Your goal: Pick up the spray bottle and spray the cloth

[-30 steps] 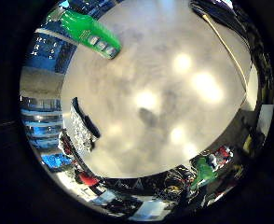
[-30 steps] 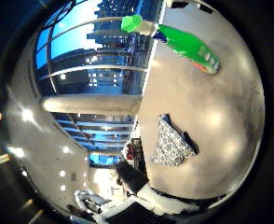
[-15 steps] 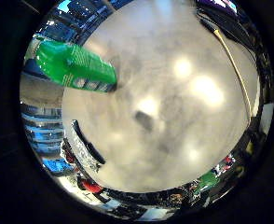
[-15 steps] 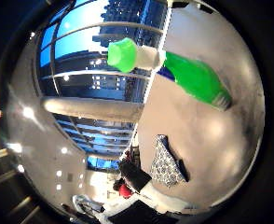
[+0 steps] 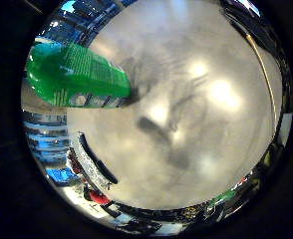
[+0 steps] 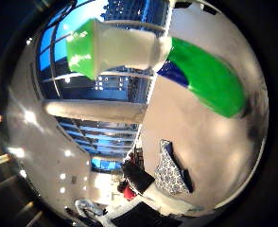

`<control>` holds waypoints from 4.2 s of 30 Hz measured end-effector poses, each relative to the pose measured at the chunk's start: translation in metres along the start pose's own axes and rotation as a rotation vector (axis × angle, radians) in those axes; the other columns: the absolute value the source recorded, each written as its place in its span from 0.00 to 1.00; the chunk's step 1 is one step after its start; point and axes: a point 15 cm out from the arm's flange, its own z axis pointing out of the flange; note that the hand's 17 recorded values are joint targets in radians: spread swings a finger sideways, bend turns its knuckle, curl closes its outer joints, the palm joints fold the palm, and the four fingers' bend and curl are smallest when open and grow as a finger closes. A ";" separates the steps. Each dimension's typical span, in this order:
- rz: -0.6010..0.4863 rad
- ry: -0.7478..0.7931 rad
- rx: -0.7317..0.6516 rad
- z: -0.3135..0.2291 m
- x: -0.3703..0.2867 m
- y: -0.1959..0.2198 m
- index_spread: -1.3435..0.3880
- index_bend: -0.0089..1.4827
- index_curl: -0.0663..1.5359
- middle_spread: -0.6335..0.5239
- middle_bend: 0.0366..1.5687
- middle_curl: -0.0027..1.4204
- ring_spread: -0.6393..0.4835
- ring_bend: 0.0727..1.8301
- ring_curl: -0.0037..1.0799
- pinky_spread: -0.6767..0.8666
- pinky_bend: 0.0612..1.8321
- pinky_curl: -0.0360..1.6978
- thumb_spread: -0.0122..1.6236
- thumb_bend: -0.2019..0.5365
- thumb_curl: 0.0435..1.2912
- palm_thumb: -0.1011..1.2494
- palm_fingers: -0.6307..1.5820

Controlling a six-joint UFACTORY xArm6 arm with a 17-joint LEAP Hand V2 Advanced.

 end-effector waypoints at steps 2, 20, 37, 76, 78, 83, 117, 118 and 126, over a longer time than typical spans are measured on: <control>0.000 -0.001 0.000 0.007 -0.001 -0.002 0.69 0.10 0.17 0.72 0.10 0.22 0.75 0.13 0.25 0.69 0.20 0.21 0.58 0.23 0.20 0.37 0.27; 0.007 -0.026 0.038 0.036 -0.003 -0.051 0.62 0.12 0.21 0.50 0.32 0.31 0.49 0.42 0.36 0.47 0.27 0.19 0.59 0.25 0.21 0.49 0.71; 0.004 -0.170 0.065 0.017 -0.033 -0.073 0.64 0.70 0.47 0.47 0.75 0.46 0.43 0.70 0.52 0.27 0.65 0.39 0.58 0.28 0.27 0.76 0.87; -0.703 0.393 -0.462 -0.107 -0.232 0.067 0.66 0.77 0.48 0.49 0.86 0.42 0.44 0.80 0.52 0.34 0.56 0.73 0.44 0.25 0.62 0.87 0.82; -0.750 0.439 -0.477 -0.100 -0.238 0.079 0.66 0.76 0.48 0.49 0.86 0.42 0.44 0.80 0.52 0.34 0.56 0.74 0.44 0.25 0.63 0.86 0.82; -0.865 0.570 -0.495 -0.073 -0.239 0.117 0.66 0.76 0.48 0.48 0.86 0.42 0.44 0.80 0.52 0.34 0.56 0.75 0.44 0.25 0.64 0.86 0.83; -1.319 0.938 -0.563 0.099 -0.250 0.276 0.66 0.75 0.50 0.48 0.86 0.42 0.44 0.80 0.52 0.33 0.53 0.80 0.39 0.25 0.67 0.85 0.83; -1.323 0.941 -0.560 0.099 -0.251 0.274 0.66 0.75 0.50 0.48 0.86 0.42 0.44 0.80 0.52 0.33 0.53 0.80 0.39 0.25 0.67 0.85 0.83; -1.333 0.944 -0.542 0.091 -0.261 0.269 0.66 0.75 0.50 0.48 0.86 0.42 0.44 0.80 0.52 0.32 0.53 0.81 0.38 0.25 0.68 0.85 0.83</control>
